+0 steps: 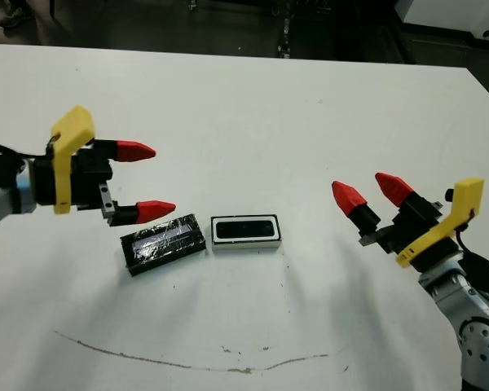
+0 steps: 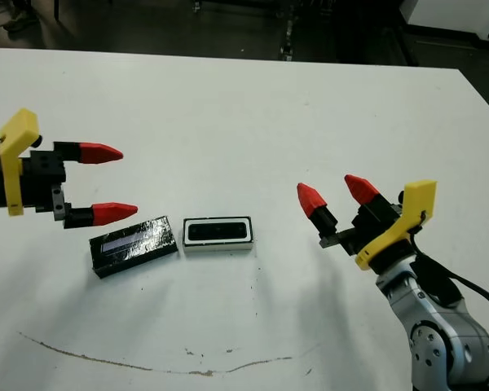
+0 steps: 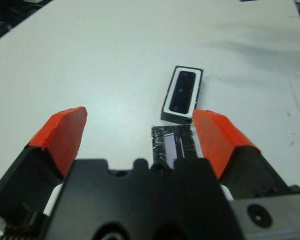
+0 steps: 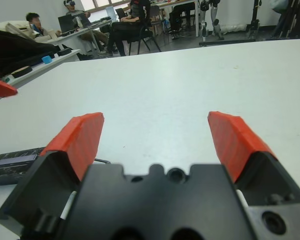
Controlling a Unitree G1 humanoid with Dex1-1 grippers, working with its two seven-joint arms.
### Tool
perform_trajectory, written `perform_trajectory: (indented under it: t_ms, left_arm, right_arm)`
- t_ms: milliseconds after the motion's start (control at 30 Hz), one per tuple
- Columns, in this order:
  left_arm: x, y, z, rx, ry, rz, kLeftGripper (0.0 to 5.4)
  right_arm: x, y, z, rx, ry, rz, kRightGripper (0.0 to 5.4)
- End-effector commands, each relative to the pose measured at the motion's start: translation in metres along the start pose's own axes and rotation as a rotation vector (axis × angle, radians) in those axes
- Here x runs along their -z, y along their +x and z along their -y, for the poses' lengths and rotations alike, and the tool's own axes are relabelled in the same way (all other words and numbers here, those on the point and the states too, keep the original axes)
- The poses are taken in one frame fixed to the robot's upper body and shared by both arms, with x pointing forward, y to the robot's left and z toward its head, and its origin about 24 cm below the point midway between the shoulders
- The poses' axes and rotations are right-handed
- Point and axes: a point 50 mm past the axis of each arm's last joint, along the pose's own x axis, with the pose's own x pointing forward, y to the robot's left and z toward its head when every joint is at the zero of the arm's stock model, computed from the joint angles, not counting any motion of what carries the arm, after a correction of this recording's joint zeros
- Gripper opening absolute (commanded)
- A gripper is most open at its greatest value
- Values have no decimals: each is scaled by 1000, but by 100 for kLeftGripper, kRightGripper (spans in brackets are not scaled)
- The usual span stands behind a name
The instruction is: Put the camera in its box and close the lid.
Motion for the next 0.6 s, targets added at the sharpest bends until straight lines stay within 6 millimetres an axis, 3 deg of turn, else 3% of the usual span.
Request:
perform_trajectory:
  t_ms: [33, 233, 600]
  left_arm:
    - [2, 8, 2, 37, -18, -3, 540]
    - [7, 13, 11, 73, -23, -33, 540]
    - [22, 17, 20, 71, 1, -147, 540]
  right_arm:
    - [3, -1, 2, 26, 1, 10, 538]
    - [4, -2, 1, 63, 7, 32, 511]
    - [6, -4, -2, 181, 39, 68, 326]
